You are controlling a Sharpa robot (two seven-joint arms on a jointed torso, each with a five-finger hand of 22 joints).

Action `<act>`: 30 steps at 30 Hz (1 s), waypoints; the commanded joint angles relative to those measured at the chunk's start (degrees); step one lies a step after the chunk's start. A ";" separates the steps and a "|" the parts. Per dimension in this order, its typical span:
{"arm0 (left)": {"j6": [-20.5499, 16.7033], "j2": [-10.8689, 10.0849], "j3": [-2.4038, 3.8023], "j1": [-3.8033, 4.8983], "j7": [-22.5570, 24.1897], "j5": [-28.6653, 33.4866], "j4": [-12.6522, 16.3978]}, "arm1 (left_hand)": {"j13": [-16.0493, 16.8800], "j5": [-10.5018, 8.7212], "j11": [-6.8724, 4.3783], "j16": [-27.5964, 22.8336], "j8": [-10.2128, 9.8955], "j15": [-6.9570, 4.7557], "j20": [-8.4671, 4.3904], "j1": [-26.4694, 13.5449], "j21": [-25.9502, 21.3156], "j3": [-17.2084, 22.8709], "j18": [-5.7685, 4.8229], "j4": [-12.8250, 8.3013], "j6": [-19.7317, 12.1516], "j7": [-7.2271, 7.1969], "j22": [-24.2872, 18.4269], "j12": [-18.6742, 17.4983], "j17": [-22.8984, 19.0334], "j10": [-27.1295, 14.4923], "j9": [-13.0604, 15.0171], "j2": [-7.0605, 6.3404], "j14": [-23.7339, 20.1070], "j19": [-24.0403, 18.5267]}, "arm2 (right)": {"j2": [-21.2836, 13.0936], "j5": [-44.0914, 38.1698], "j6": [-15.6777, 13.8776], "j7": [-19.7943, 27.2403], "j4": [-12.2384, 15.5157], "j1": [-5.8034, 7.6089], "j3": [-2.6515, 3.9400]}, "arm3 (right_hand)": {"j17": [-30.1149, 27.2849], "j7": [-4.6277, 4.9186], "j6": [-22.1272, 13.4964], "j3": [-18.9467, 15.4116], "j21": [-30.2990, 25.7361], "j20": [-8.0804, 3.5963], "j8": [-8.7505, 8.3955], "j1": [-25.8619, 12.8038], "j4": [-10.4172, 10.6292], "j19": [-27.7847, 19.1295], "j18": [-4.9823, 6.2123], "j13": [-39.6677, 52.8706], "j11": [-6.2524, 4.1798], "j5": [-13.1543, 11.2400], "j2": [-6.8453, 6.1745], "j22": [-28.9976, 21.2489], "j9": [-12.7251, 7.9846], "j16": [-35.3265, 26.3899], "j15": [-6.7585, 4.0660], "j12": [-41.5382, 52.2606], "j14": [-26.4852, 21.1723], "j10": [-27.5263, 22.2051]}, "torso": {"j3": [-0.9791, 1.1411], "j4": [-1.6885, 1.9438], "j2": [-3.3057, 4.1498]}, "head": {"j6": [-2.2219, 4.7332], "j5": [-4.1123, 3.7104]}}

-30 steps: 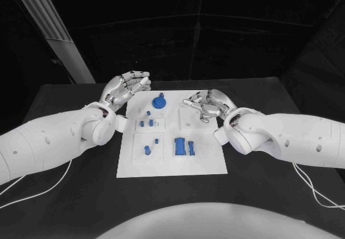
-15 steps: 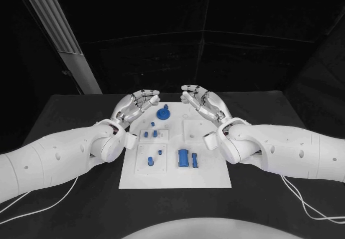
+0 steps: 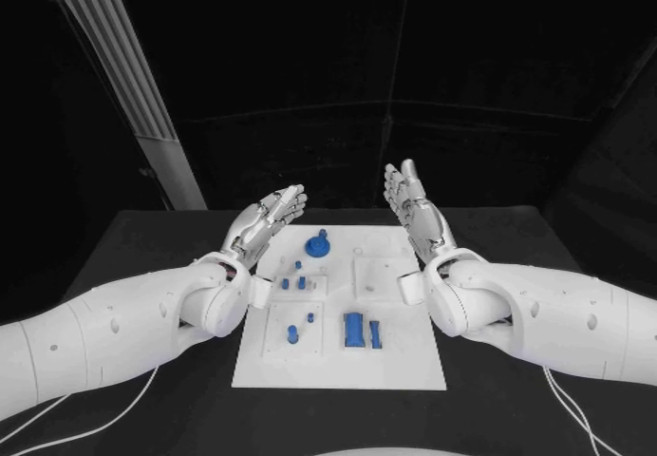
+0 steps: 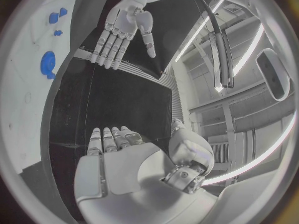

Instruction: Assemble the parts on the task board

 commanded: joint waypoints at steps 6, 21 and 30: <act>-18.32 -3.33 5.28 -3.36 -5.23 5.24 7.35 | -0.40 -4.61 -3.67 -12.56 -8.47 -3.80 -4.17 -17.90 -0.77 6.33 -1.24 -4.37 -4.87 -6.52 -9.27 -9.43 -1.07 -5.49 -0.42 -1.07 -3.72 -4.20 | -0.45 12.42 -6.53 -3.02 0.29 -1.75 2.84 | -0.14 -0.02 -0.19 0.00 -0.20 0.01 -0.19 -1.43 -0.24 -0.31 -0.38 -0.18 0.00 -0.19 0.00 -0.29 -0.08 -0.20 0.01 -0.20 -0.21 -0.29 | 0.80 -1.45 -4.59 | 4.76 2.40; -25.52 -5.19 8.41 -5.34 -7.35 7.18 11.34 | -0.40 -10.32 -8.17 -19.83 -13.39 -8.46 -9.32 -28.21 -0.77 6.33 -1.24 -9.66 -10.72 -6.52 -14.62 -14.86 -1.07 -12.35 -0.42 -1.07 -3.72 -9.42 | -0.50 13.30 -6.96 -3.25 0.31 -1.98 3.22 | -0.14 -0.02 -0.19 0.00 -0.20 0.01 -0.19 -1.43 -0.24 -0.31 -0.38 -0.18 0.00 -0.19 0.00 -0.29 -0.08 -0.20 0.01 -0.20 -0.21 -0.29 | 0.87 -1.59 -5.04 | 5.33 2.68; -25.52 -5.19 8.41 -5.34 -7.35 7.18 11.34 | -0.40 -10.32 -8.17 -22.41 -19.00 -8.46 -9.32 -31.88 -0.77 6.33 -1.24 -9.66 -10.72 -6.52 -16.54 -16.80 -1.07 -12.35 -0.42 -1.07 -3.72 -9.42 | -0.50 13.30 -6.96 -3.25 0.31 -1.98 3.22 | -0.14 -0.02 -0.19 0.00 -0.20 0.01 -0.19 -1.43 -0.24 -0.31 -0.38 -0.18 0.00 -0.19 0.00 -0.29 -0.08 -0.20 0.01 -0.20 -0.21 -0.29 | 0.87 -1.59 -5.04 | 5.33 2.68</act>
